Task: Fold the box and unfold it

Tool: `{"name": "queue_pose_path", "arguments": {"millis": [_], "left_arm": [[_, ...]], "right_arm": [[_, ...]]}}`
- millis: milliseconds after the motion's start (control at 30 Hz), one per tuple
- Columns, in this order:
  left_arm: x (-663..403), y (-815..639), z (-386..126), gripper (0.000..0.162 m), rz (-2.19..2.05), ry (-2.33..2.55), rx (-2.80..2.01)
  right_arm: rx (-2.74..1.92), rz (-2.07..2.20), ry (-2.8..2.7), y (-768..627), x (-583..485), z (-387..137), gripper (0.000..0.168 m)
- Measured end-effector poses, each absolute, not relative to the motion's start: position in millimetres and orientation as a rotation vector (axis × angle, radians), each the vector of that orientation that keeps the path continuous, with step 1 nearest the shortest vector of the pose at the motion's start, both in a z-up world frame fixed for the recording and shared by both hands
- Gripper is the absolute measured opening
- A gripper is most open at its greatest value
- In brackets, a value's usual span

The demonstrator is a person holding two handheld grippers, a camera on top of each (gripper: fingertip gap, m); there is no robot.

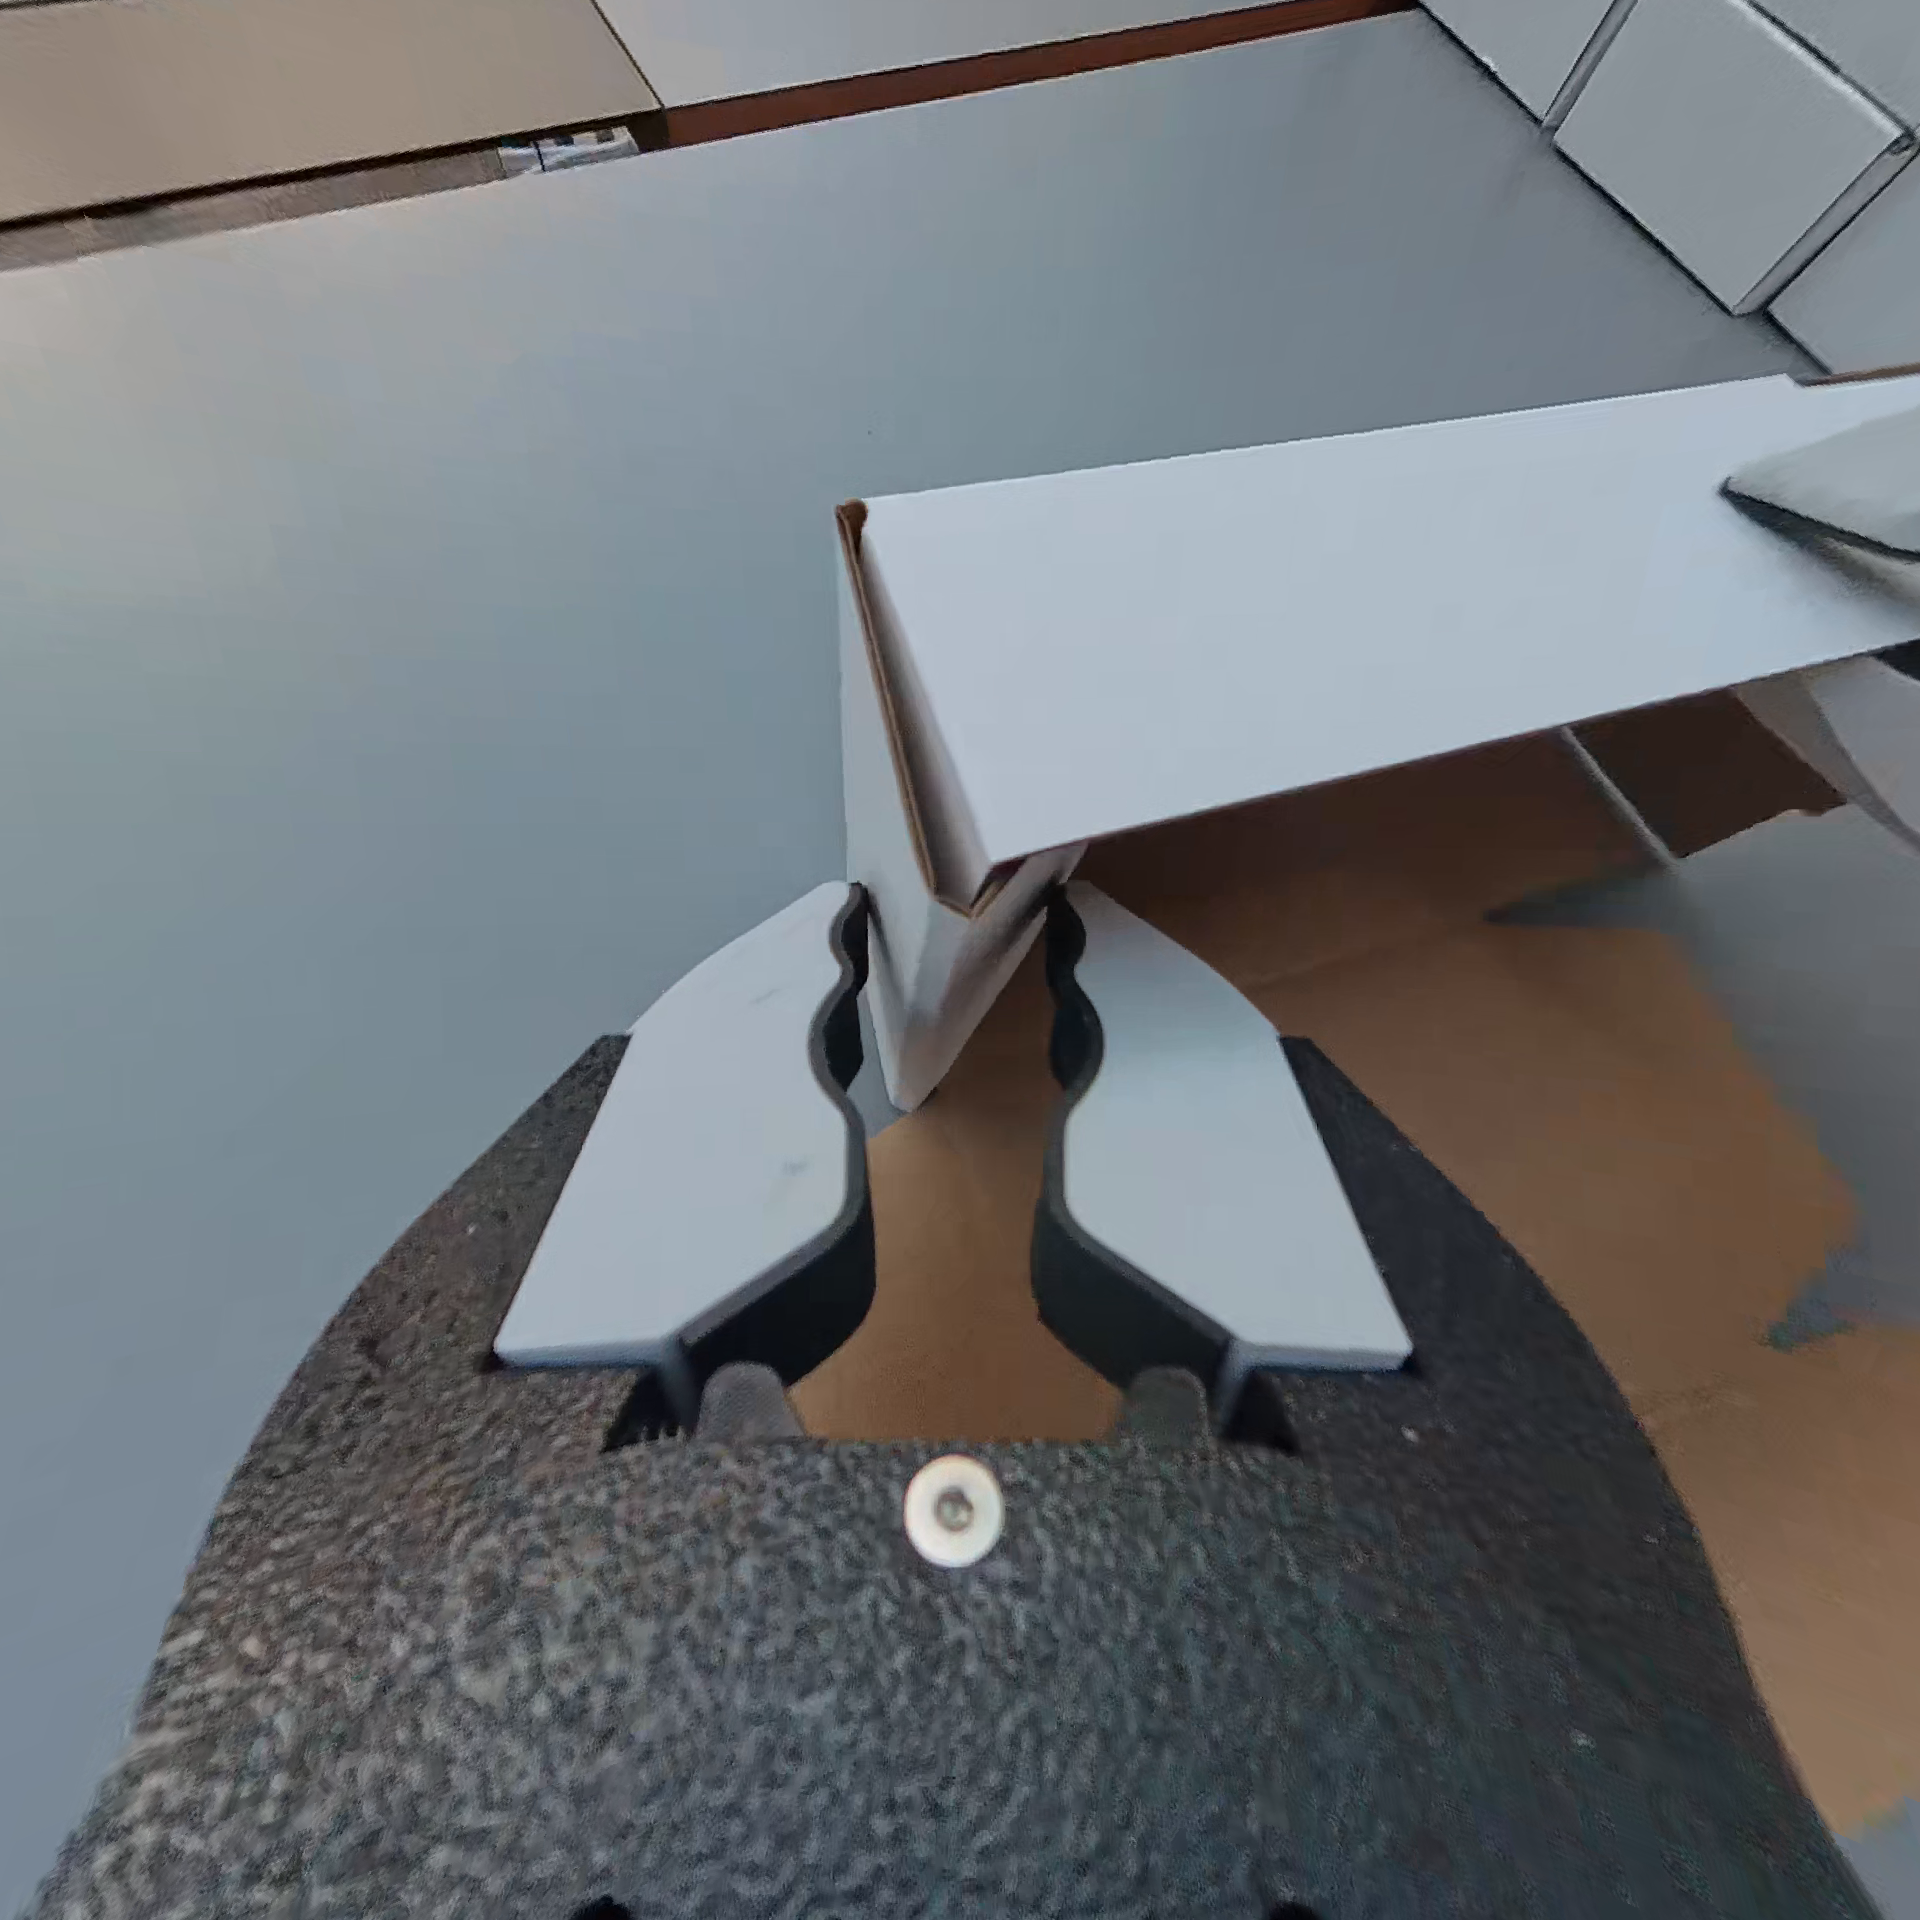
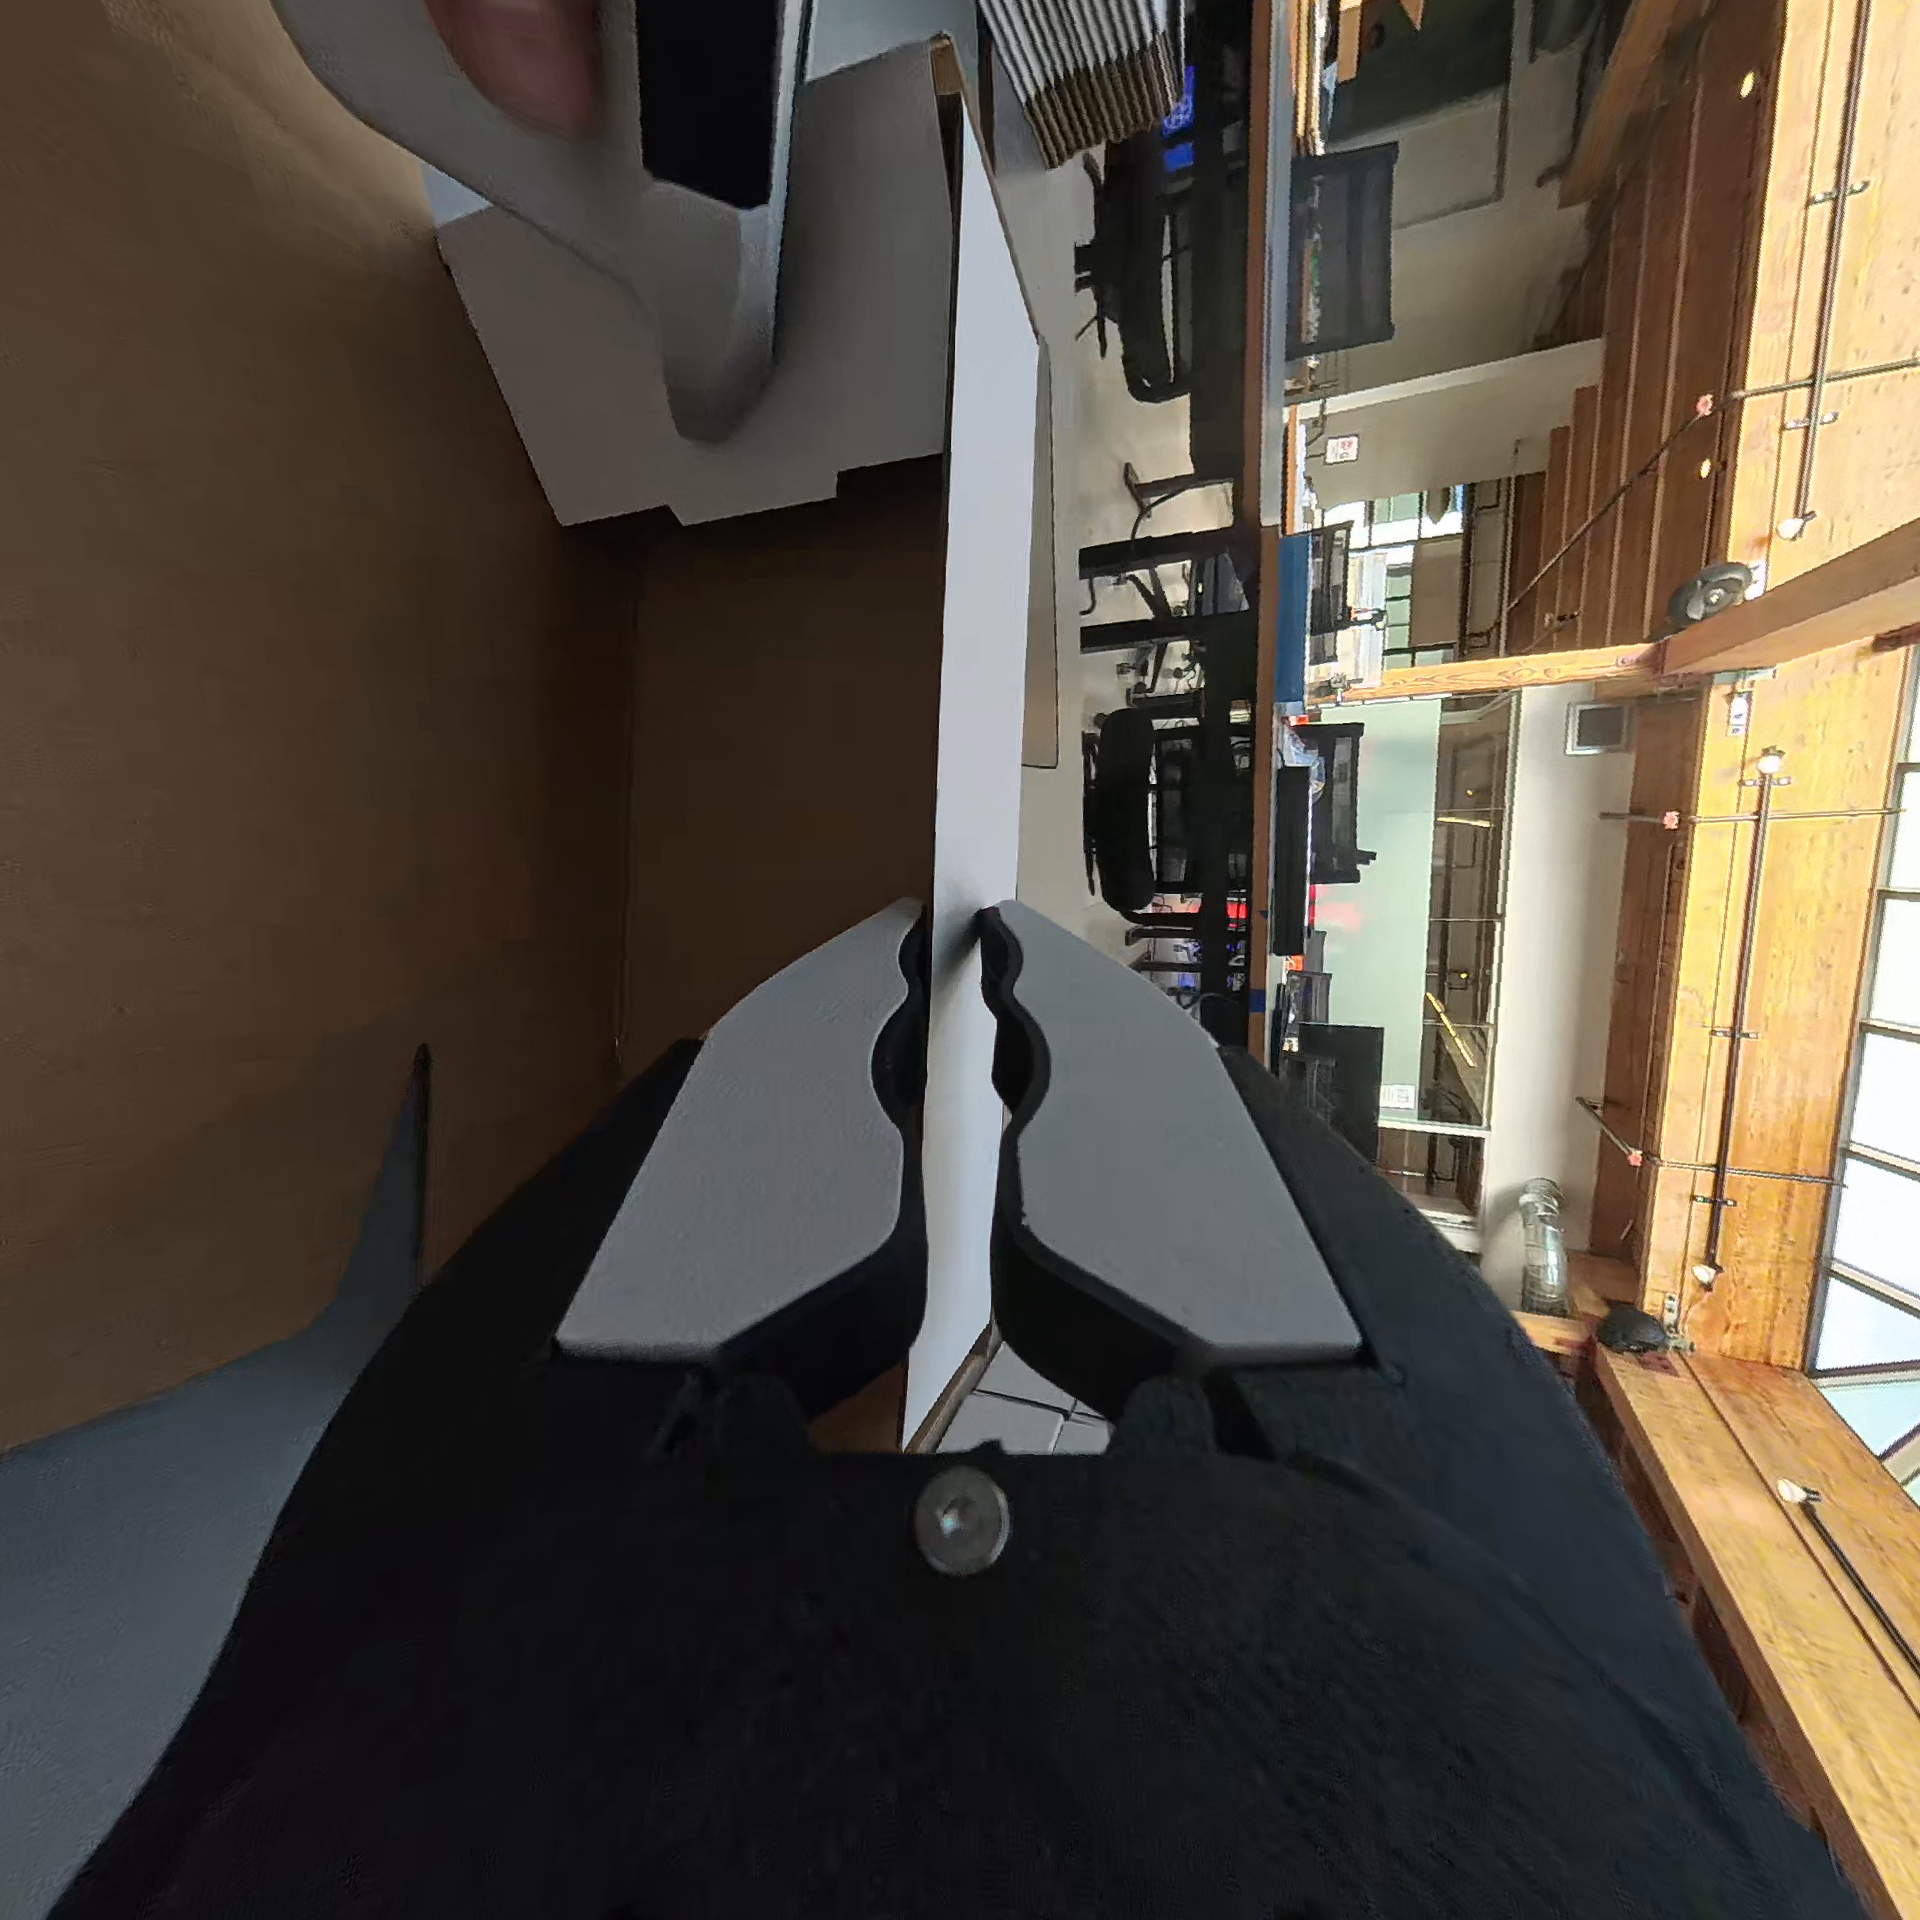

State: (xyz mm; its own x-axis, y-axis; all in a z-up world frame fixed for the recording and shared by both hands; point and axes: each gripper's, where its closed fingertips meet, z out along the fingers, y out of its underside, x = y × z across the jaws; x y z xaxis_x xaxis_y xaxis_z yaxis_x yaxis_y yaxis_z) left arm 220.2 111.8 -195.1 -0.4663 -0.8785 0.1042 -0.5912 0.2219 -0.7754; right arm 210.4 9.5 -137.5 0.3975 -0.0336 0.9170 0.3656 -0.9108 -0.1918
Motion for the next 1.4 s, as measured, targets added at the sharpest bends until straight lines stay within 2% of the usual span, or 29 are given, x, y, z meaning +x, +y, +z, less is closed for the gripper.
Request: {"name": "queue_pose_path", "arguments": {"millis": [33,67,133,267,633,733,967,1067,1133,1200,1400], "left_arm": [[224,114,-197,0.030,-1.026,2.154,-1.270],[229,119,-199,0.017,-0.896,2.142,-1.152],[237,120,-199,0.018,-0.802,2.124,-0.985],[242,117,-197,0.014,-1.020,2.029,-1.242],[259,114,-191,0.015,-1.054,1.879,-1.202],[260,118,-192,0.005,-1.068,1.851,-1.283],[262,119,-193,0.005,-1.083,1.820,-1.344],[263,119,-193,0.006,-1.087,1.812,-1.354],[263,119,-193,0.006,-1.067,1.805,-1.345],[263,119,-193,0.006,-1.047,1.800,-1.336],[262,119,-193,0.006,-1.042,1.797,-1.338]], "right_arm": [[-2.318,-1.488,-0.285,9,213,-138,0.008],[-2.334,-1.460,-0.297,9,214,-138,0.009],[-2.354,-1.418,-0.287,9,217,-138,0.009],[-2.355,-1.392,-0.241,8,220,-138,0.010],[-2.325,-1.425,-0.222,11,215,-140,0.011],[-2.329,-1.445,-0.186,10,216,-140,0.011],[-2.364,-1.399,-0.145,13,211,-138,0.013],[-2.262,-1.293,-0.160,30,192,-119,0.014],[-2.127,-1.233,-0.133,48,183,-97,0.000],[-2.058,-1.274,-0.077,58,192,-85,0.000],[-2.288,-1.374,-0.048,70,228,-120,0.000]]}}
